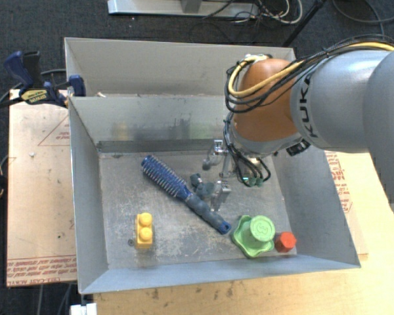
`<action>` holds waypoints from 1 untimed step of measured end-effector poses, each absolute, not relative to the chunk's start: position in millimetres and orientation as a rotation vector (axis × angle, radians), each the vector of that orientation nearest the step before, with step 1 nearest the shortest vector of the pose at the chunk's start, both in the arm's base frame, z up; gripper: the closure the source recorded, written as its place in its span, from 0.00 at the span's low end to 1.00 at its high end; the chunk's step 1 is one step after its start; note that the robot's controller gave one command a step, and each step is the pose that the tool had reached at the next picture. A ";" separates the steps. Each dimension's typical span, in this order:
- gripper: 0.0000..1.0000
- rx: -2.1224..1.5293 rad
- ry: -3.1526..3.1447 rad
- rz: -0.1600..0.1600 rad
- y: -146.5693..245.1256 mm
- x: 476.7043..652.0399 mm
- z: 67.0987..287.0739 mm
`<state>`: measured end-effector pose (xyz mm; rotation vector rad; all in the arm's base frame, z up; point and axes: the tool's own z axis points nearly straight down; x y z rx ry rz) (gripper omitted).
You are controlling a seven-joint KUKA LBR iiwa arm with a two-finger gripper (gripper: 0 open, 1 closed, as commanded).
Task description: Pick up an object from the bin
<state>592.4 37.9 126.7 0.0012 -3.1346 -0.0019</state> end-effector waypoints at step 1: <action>0.00 -0.384 -3.126 -0.001 68.5 579.1 75.2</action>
Offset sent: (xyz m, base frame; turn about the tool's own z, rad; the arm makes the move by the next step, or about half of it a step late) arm -0.0171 0.0312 -0.0567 0.2460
